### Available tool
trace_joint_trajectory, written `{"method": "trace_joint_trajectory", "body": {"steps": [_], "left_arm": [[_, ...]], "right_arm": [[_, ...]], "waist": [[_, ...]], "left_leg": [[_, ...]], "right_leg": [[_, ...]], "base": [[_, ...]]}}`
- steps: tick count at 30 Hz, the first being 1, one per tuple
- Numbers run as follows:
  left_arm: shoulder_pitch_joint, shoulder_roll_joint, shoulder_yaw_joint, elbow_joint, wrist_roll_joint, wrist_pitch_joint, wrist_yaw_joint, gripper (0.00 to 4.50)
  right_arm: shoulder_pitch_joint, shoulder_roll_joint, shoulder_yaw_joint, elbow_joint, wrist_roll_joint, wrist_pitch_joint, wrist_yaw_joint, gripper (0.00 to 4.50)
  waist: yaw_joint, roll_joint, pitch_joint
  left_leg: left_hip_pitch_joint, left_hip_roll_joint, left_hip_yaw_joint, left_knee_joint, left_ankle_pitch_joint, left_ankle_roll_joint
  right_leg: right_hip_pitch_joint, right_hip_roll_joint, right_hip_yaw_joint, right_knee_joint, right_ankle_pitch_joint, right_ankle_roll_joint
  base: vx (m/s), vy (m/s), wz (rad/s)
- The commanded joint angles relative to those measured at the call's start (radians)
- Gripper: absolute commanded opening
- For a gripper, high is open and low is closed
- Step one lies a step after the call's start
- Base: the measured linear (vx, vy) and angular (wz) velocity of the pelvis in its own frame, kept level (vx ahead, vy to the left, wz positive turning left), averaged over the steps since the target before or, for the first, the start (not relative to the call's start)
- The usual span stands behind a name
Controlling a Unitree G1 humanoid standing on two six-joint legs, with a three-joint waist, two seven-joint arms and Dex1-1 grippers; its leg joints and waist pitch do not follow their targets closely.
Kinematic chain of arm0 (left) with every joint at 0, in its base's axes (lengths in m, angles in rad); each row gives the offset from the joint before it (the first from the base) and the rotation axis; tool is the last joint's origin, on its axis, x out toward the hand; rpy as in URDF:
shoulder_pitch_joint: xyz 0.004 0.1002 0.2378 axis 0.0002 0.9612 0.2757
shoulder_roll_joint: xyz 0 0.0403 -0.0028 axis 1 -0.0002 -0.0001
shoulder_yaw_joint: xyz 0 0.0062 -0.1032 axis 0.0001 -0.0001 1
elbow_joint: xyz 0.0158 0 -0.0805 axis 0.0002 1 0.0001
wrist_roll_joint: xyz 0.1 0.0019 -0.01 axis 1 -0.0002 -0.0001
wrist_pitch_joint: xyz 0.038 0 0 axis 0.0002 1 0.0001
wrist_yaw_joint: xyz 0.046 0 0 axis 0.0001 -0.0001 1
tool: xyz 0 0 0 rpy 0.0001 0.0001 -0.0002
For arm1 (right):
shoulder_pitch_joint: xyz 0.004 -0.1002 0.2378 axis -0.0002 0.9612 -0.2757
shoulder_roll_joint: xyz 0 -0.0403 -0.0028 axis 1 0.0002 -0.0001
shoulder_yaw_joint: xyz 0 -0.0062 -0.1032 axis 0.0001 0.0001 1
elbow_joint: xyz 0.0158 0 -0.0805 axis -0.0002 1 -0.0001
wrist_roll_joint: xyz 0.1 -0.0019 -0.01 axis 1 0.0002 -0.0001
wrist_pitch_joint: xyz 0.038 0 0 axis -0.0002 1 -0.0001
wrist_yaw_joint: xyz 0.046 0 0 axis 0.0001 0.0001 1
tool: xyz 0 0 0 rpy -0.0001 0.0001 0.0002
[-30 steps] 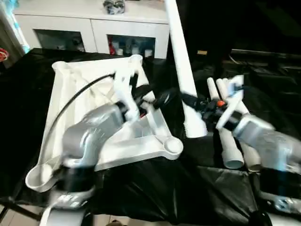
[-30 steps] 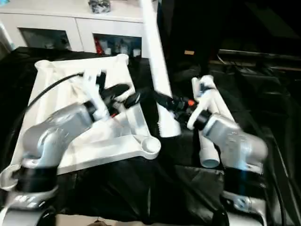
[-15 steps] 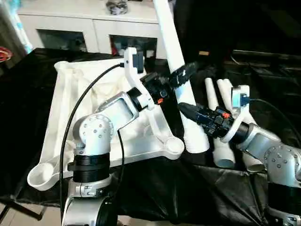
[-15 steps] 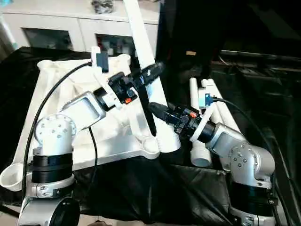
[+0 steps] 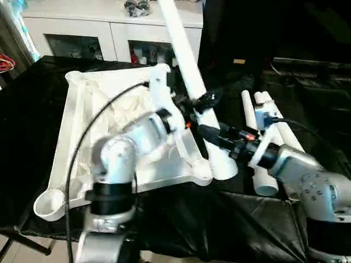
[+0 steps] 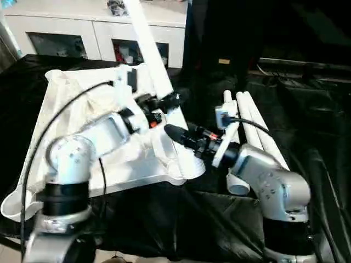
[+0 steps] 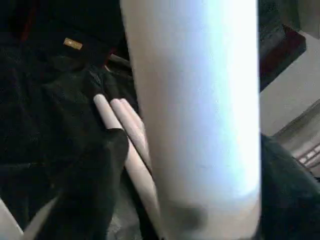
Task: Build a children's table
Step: Pick table leg
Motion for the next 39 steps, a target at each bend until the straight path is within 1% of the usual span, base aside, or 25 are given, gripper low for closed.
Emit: {"method": "trace_joint_trajectory", "body": {"steps": [1,4,7,10,12,13,14,15,16,19,20,21,22,25,26,28,29,31,33,34,35,36,37,38,39], "left_arm": [[-0.027,-0.010,0.030,0.018,0.010,-0.016,0.045,3.41],[-0.036,-0.017,0.048,0.032,0.013,-0.023,0.071,3.20],[-0.025,-0.022,0.048,0.030,0.022,-0.017,0.087,2.94],[-0.013,-0.035,0.057,0.009,0.010,-0.001,0.104,2.79],[-0.002,-0.024,0.063,0.000,0.002,0.000,0.107,2.49],[0.003,-0.018,0.068,0.000,-0.001,-0.002,0.107,2.41],[0.008,-0.008,0.070,-0.004,-0.001,-0.001,0.111,2.34],[0.012,-0.005,0.071,-0.011,-0.005,0.003,0.112,2.26],[0.014,-0.002,0.070,-0.016,-0.008,0.005,0.112,2.15],[0.019,0.008,0.066,-0.018,0.013,-0.008,0.130,2.03],[0.018,0.010,0.071,-0.015,0.008,-0.008,0.129,1.98],[0.020,0.010,0.071,-0.018,0.002,-0.006,0.123,1.96],[0.024,0.012,0.068,-0.019,0.001,-0.005,0.117,1.95],[0.022,0.029,0.043,-0.019,-0.010,-0.008,0.061,1.92],[0.022,0.059,0.002,-0.012,0.000,-0.036,-0.013,1.91],[0.024,0.079,-0.022,-0.009,0.000,-0.056,-0.072,1.91],[0.024,0.120,-0.060,-0.007,-0.006,-0.076,-0.172,1.90],[0.021,0.149,-0.085,-0.008,-0.013,-0.089,-0.247,1.89],[0.013,0.176,-0.100,-0.004,-0.022,-0.071,-0.287,1.87],[0.007,0.193,-0.109,-0.003,-0.028,-0.060,-0.311,1.87],[0.004,0.205,-0.113,-0.003,-0.035,-0.054,-0.336,1.87],[-0.003,0.236,-0.124,-0.001,-0.054,-0.051,-0.411,1.87],[-0.003,0.236,-0.124,-0.001,-0.054,-0.051,-0.411,1.86],[-0.007,0.245,-0.115,-0.003,-0.087,-0.040,-0.459,1.86],[-0.008,0.247,-0.113,-0.003,-0.096,-0.037,-0.471,1.86]], "right_arm": [[-0.011,0.004,0.009,-0.050,-0.006,-0.010,-0.026,1.85],[-0.012,0.011,0.023,-0.057,-0.019,-0.016,-0.047,1.85],[-0.014,0.020,0.036,-0.047,-0.034,-0.031,-0.064,1.85],[-0.023,0.034,0.040,-0.031,-0.039,-0.043,-0.077,1.85],[-0.027,0.052,0.057,-0.017,-0.044,-0.056,-0.094,1.85],[-0.028,0.061,0.066,-0.011,-0.047,-0.063,-0.100,1.85],[-0.037,0.071,0.072,-0.003,-0.049,-0.062,-0.113,1.85],[-0.044,0.077,0.070,-0.001,-0.043,-0.057,-0.118,1.85],[-0.052,0.082,0.065,0.002,-0.036,-0.051,-0.122,1.85],[-0.062,0.079,0.076,0.018,-0.037,-0.055,-0.102,1.85],[-0.066,0.071,0.092,0.025,-0.048,-0.065,-0.087,1.85],[-0.061,0.059,0.107,0.018,-0.053,-0.072,-0.070,1.85],[-0.058,0.051,0.116,0.018,-0.062,-0.079,-0.068,1.85],[-0.059,0.040,0.116,0.020,-0.069,-0.087,-0.072,1.85],[-0.060,0.038,0.094,0.030,-0.042,-0.074,-0.061,2.20],[-0.061,0.031,0.080,0.038,-0.025,-0.065,-0.050,2.55],[-0.065,0.002,0.060,0.056,0.016,-0.038,-0.001,2.64],[-0.064,-0.039,0.061,0.072,0.038,-0.013,0.055,2.75],[-0.061,-0.080,0.071,0.081,0.051,0.005,0.109,2.96],[-0.060,-0.099,0.074,0.082,0.059,0.017,0.135,3.09],[-0.060,-0.113,0.075,0.084,0.069,0.028,0.155,3.19],[-0.061,-0.148,0.075,0.090,0.095,0.049,0.215,3.19],[-0.061,-0.148,0.075,0.090,0.095,0.049,0.215,3.30],[-0.064,-0.173,0.089,0.097,0.091,0.046,0.253,3.37],[-0.065,-0.180,0.093,0.098,0.090,0.045,0.262,3.52]], "waist": [[-0.003,-0.006,-0.065],[-0.007,-0.003,-0.064],[-0.007,-0.009,-0.064],[-0.005,-0.007,-0.065],[-0.003,-0.012,-0.064],[-0.004,-0.010,-0.062],[-0.007,-0.037,-0.063],[-0.002,-0.025,-0.062],[-0.003,-0.035,-0.062],[0.002,-0.030,-0.062],[0.002,-0.025,-0.061],[0.004,-0.030,-0.064],[0.008,-0.014,-0.065],[0.007,-0.011,-0.070],[0.008,-0.006,-0.070],[0.009,-0.008,-0.071],[0.011,-0.005,-0.072],[0.012,-0.009,-0.072],[0.013,-0.002,-0.072],[0.012,-0.004,-0.072],[0.013,0.001,-0.072],[0.012,0.000,-0.072],[0.013,-0.001,-0.073],[0.015,0.005,-0.073],[0.014,0.002,-0.073]], "left_leg": [[0.016,0.061,-0.029,-0.068,-0.057,0.023],[0.016,0.062,-0.030,-0.070,-0.063,0.023],[0.015,0.062,-0.030,-0.070,-0.064,0.023],[0.016,0.062,-0.030,-0.070,-0.057,0.023],[0.015,0.063,-0.029,-0.070,-0.056,0.026],[0.014,0.063,-0.029,-0.071,-0.058,0.024],[0.014,0.062,-0.025,-0.071,-0.061,0.029],[0.014,0.062,-0.028,-0.073,-0.052,0.030],[0.014,0.064,-0.027,-0.072,-0.048,0.032],[0.020,0.069,-0.028,-0.072,-0.037,0.024],[0.018,0.069,-0.029,-0.073,-0.020,0.022],[0.021,0.069,-0.028,-0.070,-0.004,0.024],[0.023,0.068,-0.029,-0.068,0.006,0.022],[0.018,0.066,-0.030,-0.065,0.043,0.027],[0.019,0.064,-0.030,-0.065,0.032,0.028],[0.017,0.064,-0.030,-0.066,0.020,0.034],[0.017,0.064,-0.031,-0.066,0.012,0.041],[0.018,0.065,-0.030,-0.066,0.012,0.041],[0.017,0.066,-0.030,-0.064,0.017,0.039],[0.018,0.067,-0.029,-0.064,0.013,0.039],[0.017,0.067,-0.031,-0.064,0.013,0.037],[0.016,0.065,-0.030,-0.064,0.005,0.039],[0.016,0.064,-0.030,-0.064,0.001,0.040],[0.015,0.064,-0.030,-0.063,-0.002,0.040],[0.016,0.066,-0.028,-0.063,-0.009,0.040]], "right_leg": [[0.050,-0.063,0.037,-0.083,0.038,-0.240],[0.048,-0.063,0.037,-0.085,0.014,-0.232],[0.048,-0.063,0.037,-0.085,0.011,-0.228],[0.046,-0.064,0.037,-0.083,0.016,-0.230],[0.046,-0.065,0.037,-0.084,0.010,-0.229],[0.045,-0.066,0.037,-0.085,0.002,-0.228],[0.047,-0.064,0.037,-0.089,-0.007,-0.223],[0.046,-0.068,0.036,-0.083,-0.022,-0.224],[0.046,-0.069,0.036,-0.085,-0.024,-0.222],[0.040,-0.068,0.036,-0.080,-0.005,-0.221],[0.041,-0.066,0.034,-0.076,0.033,-0.223],[0.041,-0.065,0.034,-0.074,0.073,-0.224],[0.040,-0.066,0.034,-0.070,0.097,-0.228],[0.047,-0.063,0.029,-0.064,0.203,-0.241],[0.046,-0.064,0.029,-0.068,0.210,-0.243],[0.049,-0.066,0.027,-0.067,0.209,-0.250],[0.051,-0.067,0.026,-0.065,0.204,-0.256],[0.053,-0.066,0.025,-0.064,0.200,-0.259],[0.053,-0.068,0.021,-0.062,0.203,-0.271],[0.053,-0.069,0.022,-0.062,0.202,-0.274],[0.054,-0.070,0.022,-0.060,0.202,-0.276],[0.056,-0.069,0.020,-0.063,0.198,-0.284],[0.057,-0.071,0.021,-0.062,0.192,-0.286],[0.055,-0.072,0.020,-0.061,0.184,-0.292],[0.055,-0.072,0.021,-0.063,0.177,-0.295]], "base": [[0.000,0.000,0.00],[0.000,0.000,0.00],[0.000,0.000,0.00],[0.000,0.000,0.00],[0.000,0.000,0.00],[0.000,0.000,0.00],[0.000,0.000,0.00],[0.000,0.000,0.00],[0.000,0.000,0.00],[0.000,0.000,0.00],[0.000,0.000,0.00],[0.000,0.000,0.00],[0.000,0.000,0.00],[0.000,0.000,0.00],[0.000,0.000,0.00],[0.000,0.000,0.00],[0.000,0.000,0.00],[0.000,0.000,0.00],[0.000,0.000,0.00],[0.000,0.000,0.00],[0.000,0.000,0.00],[0.000,0.000,0.00],[0.000,0.000,0.00],[0.000,0.000,0.00],[0.000,0.000,0.00]]}}
